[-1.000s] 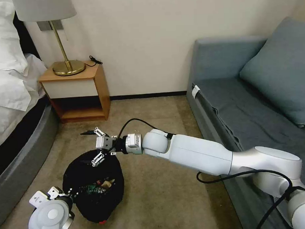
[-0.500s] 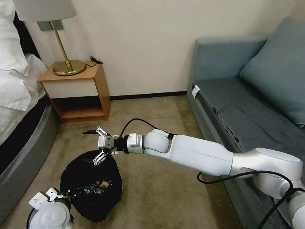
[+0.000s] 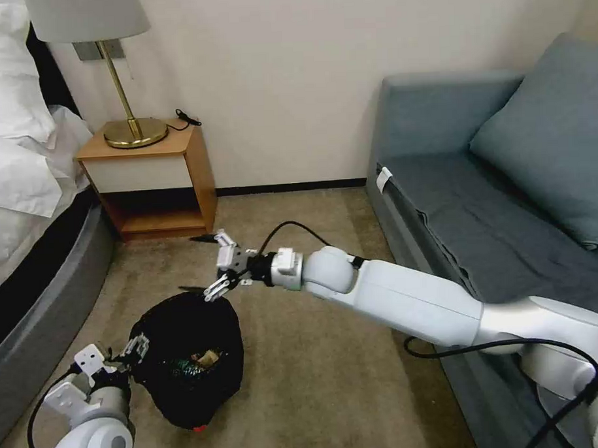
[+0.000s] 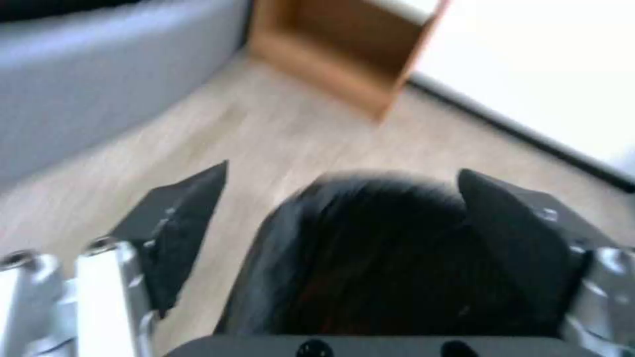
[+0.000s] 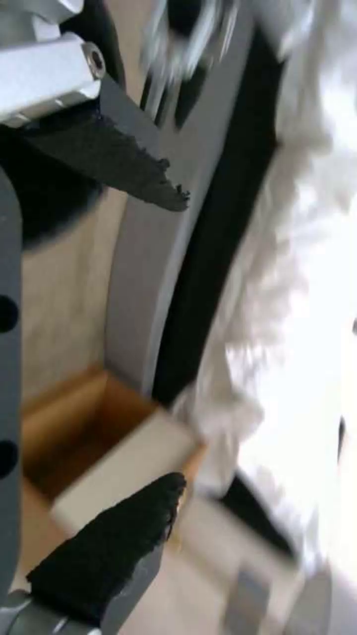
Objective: Pick up the trash bin, then pick up the garbage on the floor and place it into the trash bin.
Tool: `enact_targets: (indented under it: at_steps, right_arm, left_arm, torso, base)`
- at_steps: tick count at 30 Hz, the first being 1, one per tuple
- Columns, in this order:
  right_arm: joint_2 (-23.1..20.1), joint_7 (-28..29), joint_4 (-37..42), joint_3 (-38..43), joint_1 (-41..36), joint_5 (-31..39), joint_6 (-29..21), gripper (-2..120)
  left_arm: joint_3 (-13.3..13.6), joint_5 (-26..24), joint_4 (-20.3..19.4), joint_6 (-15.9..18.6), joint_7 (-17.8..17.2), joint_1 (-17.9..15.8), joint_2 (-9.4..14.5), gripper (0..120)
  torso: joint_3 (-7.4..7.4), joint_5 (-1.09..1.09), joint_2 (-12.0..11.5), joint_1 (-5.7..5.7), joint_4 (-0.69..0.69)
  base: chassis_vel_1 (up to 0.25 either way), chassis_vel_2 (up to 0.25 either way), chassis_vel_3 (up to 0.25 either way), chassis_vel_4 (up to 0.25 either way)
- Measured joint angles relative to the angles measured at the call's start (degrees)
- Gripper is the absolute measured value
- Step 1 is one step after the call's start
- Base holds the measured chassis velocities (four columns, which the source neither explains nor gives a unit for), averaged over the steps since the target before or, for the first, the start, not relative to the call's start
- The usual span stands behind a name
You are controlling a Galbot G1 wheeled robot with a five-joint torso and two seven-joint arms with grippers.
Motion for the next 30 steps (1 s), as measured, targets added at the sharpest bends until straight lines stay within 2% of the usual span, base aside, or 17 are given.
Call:
enact_targets:
  at_steps: [1, 2, 3, 6, 7, 8, 9, 11, 12, 16, 17, 21, 22, 24, 27, 28, 30]
  right_arm:
    - [-1.68, 2.36, 1.89, 1.88, -0.87, 0.31, -1.26, 100]
    - [-1.68, 2.36, 1.89, 1.88, -0.87, 0.31, -1.26, 100]
    - [-3.97, 7.01, 4.64, 4.42, -2.15, 0.93, -3.03, 100]
    - [-9.56, 19.82, 13.29, 11.16, -7.29, 3.58, -8.66, 100]
    - [-11.37, 23.33, 15.99, 14.19, -9.97, 4.22, -10.60, 100]
    - [-11.37, 23.33, 15.99, 14.19, -9.97, 4.22, -10.60, 100]
    - [-13.40, 27.28, 19.03, 18.18, -13.86, 4.72, -12.80, 100]
    - [-15.85, 31.11, 22.89, 25.97, -20.61, 5.02, -14.65, 100]
    - [-15.85, 31.11, 22.89, 25.97, -20.61, 5.02, -14.65, 100]
    - [-16.99, 35.30, 31.75, 45.66, -39.09, 1.63, -15.51, 100]
    - [-16.99, 35.30, 31.75, 45.66, -39.09, 1.63, -15.51, 100]
    - [-10.61, 37.53, 41.11, 62.77, -59.98, -6.45, -16.60, 100]
    - [-10.61, 37.53, 41.11, 62.77, -59.98, -6.45, -16.60, 100]
    - [-5.40, 37.93, 44.41, 67.40, -68.12, -11.96, -16.87, 100]
    - [3.31, 37.59, 46.87, 69.36, -74.08, -19.23, -16.06, 100]
    - [3.31, 37.59, 46.87, 69.36, -74.08, -19.23, -16.06, 100]
    - [7.67, 37.11, 47.89, 69.23, -76.63, -22.13, -15.82, 100]
  left_arm:
    - [-0.20, 1.21, 0.00, -1.87, 2.85, 0.28, 0.08, 98]
    - [-0.20, 1.21, 0.00, -1.87, 2.85, 0.28, 0.08, 98]
    - [-0.51, 2.86, -0.01, -4.63, 6.04, 0.63, 0.17, 100]
    - [-0.47, 5.37, -0.42, -10.66, 10.62, 1.09, 0.42, 100]
    - [-0.21, 5.99, -0.65, -12.11, 11.22, 1.21, 0.48, 100]
    - [-0.21, 5.99, -0.65, -12.11, 11.22, 1.21, 0.48, 100]
    - [0.06, 6.79, -1.00, -13.15, 11.97, 1.42, 0.52, 100]
    - [0.70, 8.41, -1.67, -14.05, 12.57, 1.74, 0.55, 100]
    - [0.70, 8.41, -1.67, -14.05, 12.57, 1.74, 0.55, 100]
    - [2.51, 10.97, -3.00, -16.31, 13.81, 2.71, 0.49, 100]
    - [2.51, 10.97, -3.00, -16.31, 13.81, 2.71, 0.49, 100]
    - [5.51, 12.25, -4.35, -17.57, 13.95, 3.40, 0.50, 100]
    - [5.51, 12.25, -4.35, -17.57, 13.95, 3.40, 0.50, 100]
    - [6.88, 13.13, -5.34, -17.65, 13.89, 4.01, 0.67, 100]
    - [8.26, 14.53, -6.45, -17.40, 13.15, 4.41, 0.92, 100]
    - [8.26, 14.53, -6.45, -17.40, 13.15, 4.41, 0.92, 100]
    - [8.66, 15.15, -7.09, -16.88, 12.19, 4.48, 1.01, 100]
  torso:
    - [0.00, 0.00, 0.00, 0.00, 0.01]
    - [0.00, 0.00, 0.00, 0.00, 0.01]
    - [0.00, -0.01, 0.00, 0.00, 0.00]
    - [0.00, 0.01, 0.00, 0.00, -0.01]
    - [-0.01, 0.00, 0.00, 0.00, -0.01]
    - [-0.01, 0.00, 0.00, 0.00, -0.01]
    - [0.00, 0.00, 0.00, 0.00, -0.01]
    - [0.00, 0.02, 0.00, 0.00, -0.03]
    - [0.00, 0.02, 0.00, 0.00, -0.03]
    - [-0.01, -0.01, 0.01, 0.00, 0.00]
    - [-0.01, -0.01, 0.01, 0.00, 0.00]
    - [-0.01, -0.01, 0.01, -0.01, -0.03]
    - [-0.01, -0.01, 0.01, -0.01, -0.03]
    - [-0.01, 0.00, 0.01, -0.01, -0.03]
    - [-0.01, 0.00, 0.01, -0.01, -0.02]
    - [-0.01, 0.00, 0.01, -0.01, -0.02]
    - [-0.01, -0.02, 0.01, 0.00, -0.01]
  base:
    - [0.000, 0.000, 0.000, 0.000]
    - [0.000, 0.000, 0.000, 0.000]
    - [0.000, 0.000, 0.000, 0.000]
    - [0.000, 0.000, 0.000, 0.000]
    - [0.000, 0.000, 0.000, 0.000]
    - [0.000, 0.000, 0.000, 0.000]
    - [0.000, 0.000, 0.000, 0.000]
    - [0.000, 0.000, 0.000, 0.000]
    - [0.000, 0.000, 0.000, 0.000]
    - [0.000, 0.000, 0.000, 0.000]
    - [0.000, 0.000, 0.000, 0.000]
    - [0.000, 0.000, 0.000, 0.000]
    - [0.000, 0.000, 0.000, 0.000]
    - [0.000, 0.000, 0.000, 0.000]
    - [0.000, 0.000, 0.000, 0.000]
    - [0.000, 0.000, 0.000, 0.000]
    - [0.000, 0.000, 0.000, 0.000]
